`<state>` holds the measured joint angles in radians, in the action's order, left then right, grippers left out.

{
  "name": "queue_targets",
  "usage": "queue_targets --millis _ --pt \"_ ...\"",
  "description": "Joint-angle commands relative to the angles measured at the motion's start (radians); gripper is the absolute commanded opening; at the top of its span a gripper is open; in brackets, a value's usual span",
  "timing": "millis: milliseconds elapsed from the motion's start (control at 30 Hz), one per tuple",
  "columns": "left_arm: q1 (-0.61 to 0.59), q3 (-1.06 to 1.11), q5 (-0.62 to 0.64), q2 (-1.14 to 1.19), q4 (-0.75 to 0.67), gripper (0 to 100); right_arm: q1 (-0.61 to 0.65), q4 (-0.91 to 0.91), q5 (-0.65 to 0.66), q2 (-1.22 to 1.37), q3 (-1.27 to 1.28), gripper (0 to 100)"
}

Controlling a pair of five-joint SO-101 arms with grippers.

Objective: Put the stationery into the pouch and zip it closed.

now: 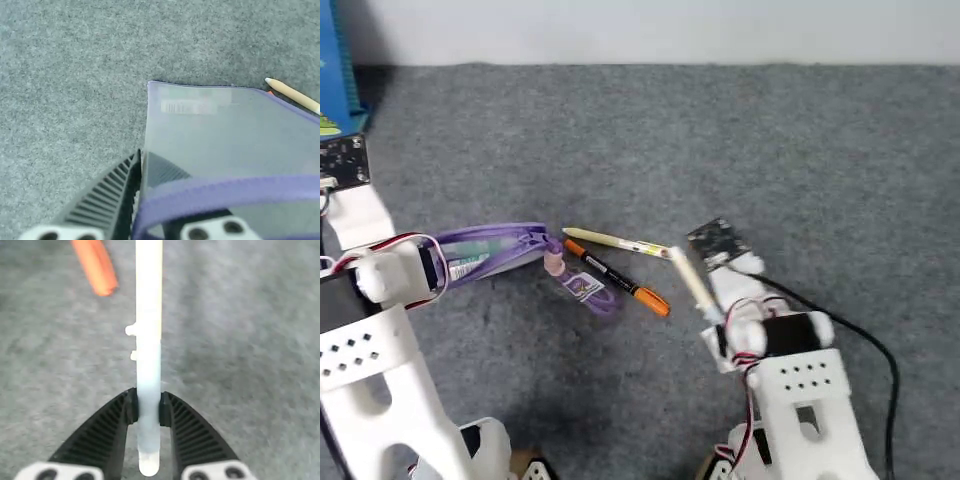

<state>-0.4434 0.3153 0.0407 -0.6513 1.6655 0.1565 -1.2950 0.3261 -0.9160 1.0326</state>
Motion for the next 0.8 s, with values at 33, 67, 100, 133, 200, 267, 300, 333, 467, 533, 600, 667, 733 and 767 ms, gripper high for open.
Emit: queue_targets --millis 33,67,100,133,200,267,300,333,467,533,600,667,733,767 --pt "-0.005 -0.062 -0.008 -0.005 0.009 1 -0.056 -0.007 0.035 0.018 0.009 4.0" --pt "-0.003 -0.062 -0.008 -0.005 0.009 1 -0.056 -0.007 0.035 0.024 0.009 7.3" --pt "-0.003 -0.062 -0.008 -0.005 0.009 1 -0.053 -0.007 0.035 0.025 0.009 11.6" --pt "-0.003 -0.062 -0.008 -0.005 0.009 1 -0.051 -0.005 0.034 0.027 0.006 15.8" --pt "-0.003 -0.062 -0.008 -0.005 0.009 1 -0.05 0.013 0.032 0.025 0.003 23.0" --pt "-0.003 -0.062 -0.008 -0.005 0.009 1 -0.047 0.067 -0.002 0.035 -0.005 24.8" --pt "-0.003 -0.061 -0.008 -0.005 0.009 1 -0.036 0.099 -0.017 0.035 -0.005 24.3" --pt "-0.003 -0.061 -0.008 -0.005 0.011 1 -0.019 0.125 -0.031 0.036 -0.005 23.3" --pt "0.003 -0.061 -0.006 -0.005 0.023 1 0.085 0.188 -0.098 0.036 -0.005 18.6" --pt "0.018 -0.061 -0.006 -0.005 0.023 1 0.137 0.229 -0.121 0.038 -0.005 17.8" --pt "0.023 -0.061 -0.006 -0.005 0.023 1 0.179 0.263 -0.127 0.044 -0.005 17.7" --pt "0.023 -0.061 -0.006 -0.005 0.023 1 0.194 0.292 -0.127 0.079 -0.009 17.7" --pt "0.023 -0.061 -0.006 -0.005 0.023 1 0.193 0.334 -0.127 0.142 -0.011 17.7" --pt "0.021 -0.061 -0.006 -0.005 0.023 1 0.185 0.363 -0.127 0.179 -0.012 17.7"
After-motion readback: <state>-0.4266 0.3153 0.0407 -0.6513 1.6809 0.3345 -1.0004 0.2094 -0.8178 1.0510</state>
